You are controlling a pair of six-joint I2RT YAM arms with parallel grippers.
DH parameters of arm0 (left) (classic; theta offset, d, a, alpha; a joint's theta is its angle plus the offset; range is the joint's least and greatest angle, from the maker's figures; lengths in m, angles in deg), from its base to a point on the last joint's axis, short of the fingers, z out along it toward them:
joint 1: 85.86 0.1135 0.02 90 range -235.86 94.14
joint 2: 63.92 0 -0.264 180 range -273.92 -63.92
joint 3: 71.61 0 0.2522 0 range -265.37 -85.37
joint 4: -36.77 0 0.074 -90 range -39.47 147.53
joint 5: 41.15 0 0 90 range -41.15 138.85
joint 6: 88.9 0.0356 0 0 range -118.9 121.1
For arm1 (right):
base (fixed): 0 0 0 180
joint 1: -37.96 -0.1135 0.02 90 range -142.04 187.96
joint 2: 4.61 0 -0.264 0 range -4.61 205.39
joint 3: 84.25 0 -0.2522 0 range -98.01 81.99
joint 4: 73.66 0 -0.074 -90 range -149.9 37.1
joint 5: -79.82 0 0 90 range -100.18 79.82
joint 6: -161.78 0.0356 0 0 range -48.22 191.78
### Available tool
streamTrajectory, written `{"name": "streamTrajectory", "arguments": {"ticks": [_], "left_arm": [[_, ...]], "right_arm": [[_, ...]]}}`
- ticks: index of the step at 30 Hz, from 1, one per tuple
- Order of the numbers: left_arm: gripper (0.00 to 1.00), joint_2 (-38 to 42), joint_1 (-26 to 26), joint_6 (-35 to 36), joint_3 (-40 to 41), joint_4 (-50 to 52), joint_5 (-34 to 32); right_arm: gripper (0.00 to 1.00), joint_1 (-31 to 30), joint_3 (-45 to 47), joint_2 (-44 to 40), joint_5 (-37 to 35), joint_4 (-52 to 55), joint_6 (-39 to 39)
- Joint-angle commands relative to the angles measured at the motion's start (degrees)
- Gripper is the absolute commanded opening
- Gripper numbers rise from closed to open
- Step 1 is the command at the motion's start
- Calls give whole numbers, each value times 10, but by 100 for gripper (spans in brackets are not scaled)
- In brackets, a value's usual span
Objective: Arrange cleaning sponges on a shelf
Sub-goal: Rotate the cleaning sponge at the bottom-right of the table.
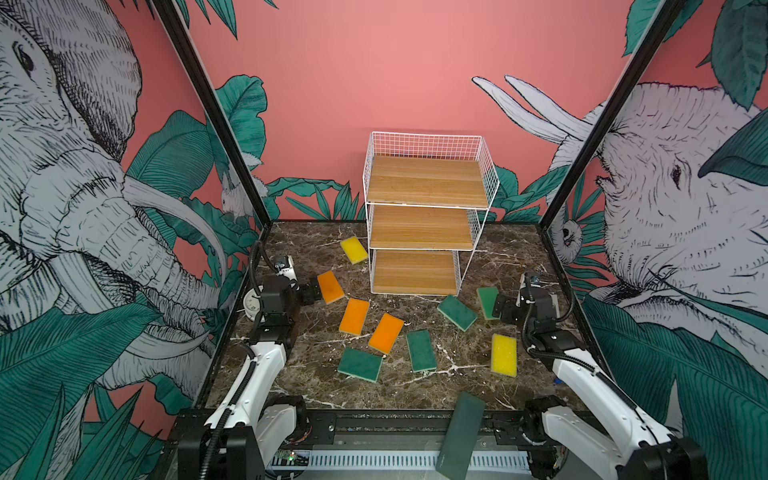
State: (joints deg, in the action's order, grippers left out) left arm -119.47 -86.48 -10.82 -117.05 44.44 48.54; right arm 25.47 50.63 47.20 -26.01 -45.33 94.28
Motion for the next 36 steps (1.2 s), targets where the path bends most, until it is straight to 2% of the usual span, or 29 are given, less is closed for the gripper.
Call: {"name": "streamTrajectory", "arguments": {"ticks": [1, 5, 10, 15, 19, 22, 27, 36], "left_arm": [[92, 29, -3, -56, -17, 72, 29], [88, 69, -3, -64, -24, 115, 37], [83, 92, -3, -79, -41, 175, 52], [82, 103, -3, -93, -58, 224, 65], [82, 123, -4, -99, -65, 258, 46], [82, 127, -3, -101, -75, 284, 37], [82, 125, -3, -99, -84, 304, 30], [81, 125, -3, -102, -86, 302, 37]], "right_arm": [[94, -20, -28, -18, -39, 190, 109], [93, -51, -27, -43, -12, 279, 170], [90, -93, -8, -62, 22, 334, 236], [90, -120, -19, -66, 47, 399, 263], [90, -130, -11, -67, 86, 427, 276], [91, -138, 2, -72, 88, 449, 291], [92, -138, 27, -89, 100, 432, 299], [92, -139, 24, -29, 107, 378, 271]]}}
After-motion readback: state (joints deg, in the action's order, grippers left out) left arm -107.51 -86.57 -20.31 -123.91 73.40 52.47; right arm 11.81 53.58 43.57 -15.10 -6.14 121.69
